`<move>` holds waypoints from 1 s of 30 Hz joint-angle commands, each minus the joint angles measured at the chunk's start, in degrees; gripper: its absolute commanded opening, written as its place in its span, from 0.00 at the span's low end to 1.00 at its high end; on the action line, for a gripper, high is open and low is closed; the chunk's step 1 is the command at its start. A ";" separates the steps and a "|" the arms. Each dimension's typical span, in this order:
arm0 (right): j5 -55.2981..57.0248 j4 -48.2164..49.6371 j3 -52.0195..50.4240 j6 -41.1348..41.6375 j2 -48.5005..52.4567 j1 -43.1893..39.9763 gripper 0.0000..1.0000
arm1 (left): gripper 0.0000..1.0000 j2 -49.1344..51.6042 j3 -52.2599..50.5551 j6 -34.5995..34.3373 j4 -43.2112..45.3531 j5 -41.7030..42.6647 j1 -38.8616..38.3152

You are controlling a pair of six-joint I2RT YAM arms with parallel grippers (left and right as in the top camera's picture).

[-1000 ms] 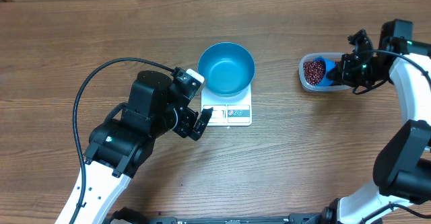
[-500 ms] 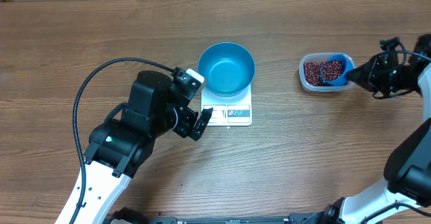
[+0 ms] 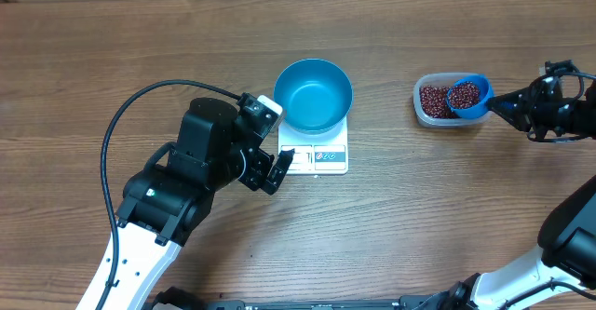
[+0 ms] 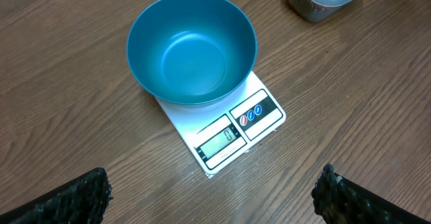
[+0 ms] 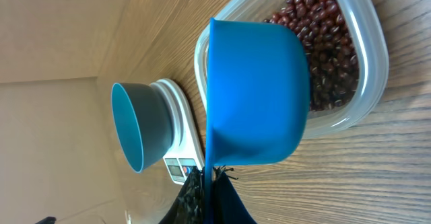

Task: Scoop item into bowl and weigh 150g on scale
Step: 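Dip the blue scoop into the red beans with the right gripper, then carry the filled scoop with the right gripper over the teal bowl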

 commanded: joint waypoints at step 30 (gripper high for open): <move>-15.37 -8.52 13.38 -4.52 -0.35 8.87 0.04 | 0.99 0.15 -0.24 1.11 0.04 0.87 0.24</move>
